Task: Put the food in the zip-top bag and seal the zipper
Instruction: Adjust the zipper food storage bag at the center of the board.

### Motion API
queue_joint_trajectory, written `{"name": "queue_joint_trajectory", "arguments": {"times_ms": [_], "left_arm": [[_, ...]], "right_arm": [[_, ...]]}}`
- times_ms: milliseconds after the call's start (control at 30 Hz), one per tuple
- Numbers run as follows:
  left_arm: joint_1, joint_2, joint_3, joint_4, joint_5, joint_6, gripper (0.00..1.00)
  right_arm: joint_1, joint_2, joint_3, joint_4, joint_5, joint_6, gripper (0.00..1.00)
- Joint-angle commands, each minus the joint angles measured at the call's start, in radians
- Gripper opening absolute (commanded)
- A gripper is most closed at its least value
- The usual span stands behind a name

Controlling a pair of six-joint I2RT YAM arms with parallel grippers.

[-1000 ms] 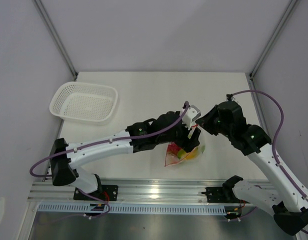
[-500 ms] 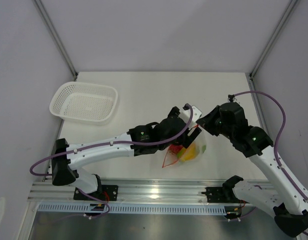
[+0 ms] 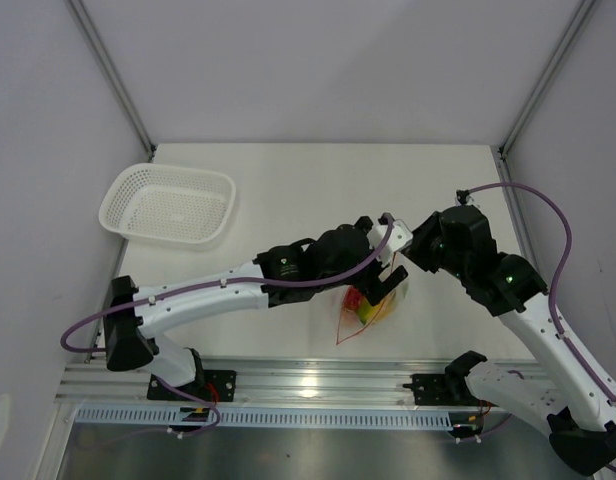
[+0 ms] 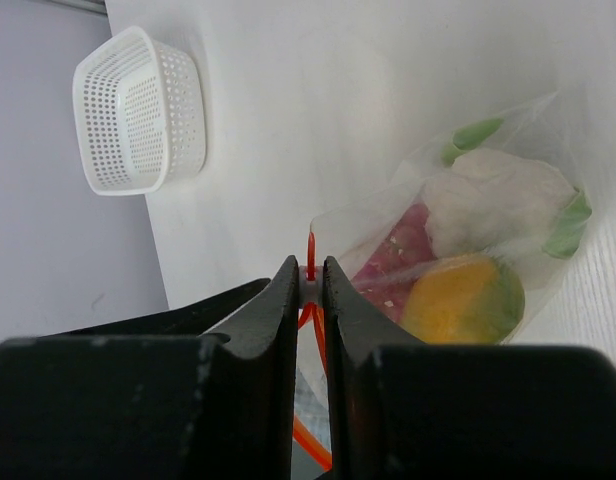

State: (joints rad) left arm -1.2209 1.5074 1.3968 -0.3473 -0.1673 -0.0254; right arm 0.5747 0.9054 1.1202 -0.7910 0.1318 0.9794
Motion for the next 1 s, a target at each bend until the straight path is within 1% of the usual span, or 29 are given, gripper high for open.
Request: {"name": "queue_joint_trajectory", "arguments": {"times_ms": [0,100,133,200,233,400,433,500,600,633,700,733,833,867,933,967], "left_arm": [[0.006,0.043,0.056,-0.007,0.066,-0.053,0.91],[0.004,0.068,0.082,-0.024,0.043,-0.128,0.86],[0.004,0.079,0.084,-0.03,0.031,-0.145,0.83],[0.004,0.091,0.09,-0.044,0.006,-0.195,0.79],[0.004,0.103,0.088,-0.05,0.008,-0.205,0.75],[-0.009,0.116,0.084,-0.065,-0.038,-0.243,0.68],[-0.009,0.111,0.082,-0.064,-0.041,-0.248,0.65],[-0.009,0.106,0.071,-0.055,-0.041,-0.251,0.63],[-0.009,0.1,0.061,-0.045,-0.015,-0.255,0.51],[-0.009,0.099,0.057,-0.044,-0.005,-0.257,0.36],[-0.005,0.088,0.048,-0.032,0.031,-0.258,0.2],[0.0,0.083,0.036,-0.029,0.047,-0.261,0.15],[0.035,0.056,0.009,-0.015,0.126,-0.289,0.01],[0.053,0.048,-0.008,-0.013,0.144,-0.295,0.01],[0.07,0.015,-0.028,-0.012,0.19,-0.292,0.01],[0.078,0.002,-0.05,-0.012,0.204,-0.291,0.01]], "right_arm": [[0.005,-0.019,0.001,0.05,0.012,0.018,0.0],[0.005,-0.019,-0.002,0.047,0.019,0.022,0.0],[0.005,-0.019,-0.003,0.045,0.023,0.022,0.0],[0.005,-0.022,-0.002,0.039,0.037,0.028,0.0],[0.005,-0.025,-0.002,0.036,0.041,0.028,0.0],[0.005,-0.023,0.0,0.021,0.081,0.035,0.0],[0.005,-0.023,-0.002,0.022,0.083,0.033,0.0],[0.005,-0.022,-0.005,0.024,0.084,0.035,0.0],[0.005,-0.016,-0.007,0.026,0.084,0.035,0.0],[0.005,-0.016,-0.007,0.027,0.083,0.031,0.0],[0.005,-0.013,-0.008,0.032,0.078,0.022,0.0],[0.004,-0.011,-0.007,0.033,0.077,0.015,0.0],[-0.006,0.0,0.0,0.042,0.046,-0.033,0.13],[-0.013,0.003,0.003,0.048,-0.001,-0.08,0.25],[-0.036,0.016,0.019,0.061,-0.058,-0.137,0.34],[-0.067,0.021,0.027,0.058,-0.084,-0.162,0.42]]}}
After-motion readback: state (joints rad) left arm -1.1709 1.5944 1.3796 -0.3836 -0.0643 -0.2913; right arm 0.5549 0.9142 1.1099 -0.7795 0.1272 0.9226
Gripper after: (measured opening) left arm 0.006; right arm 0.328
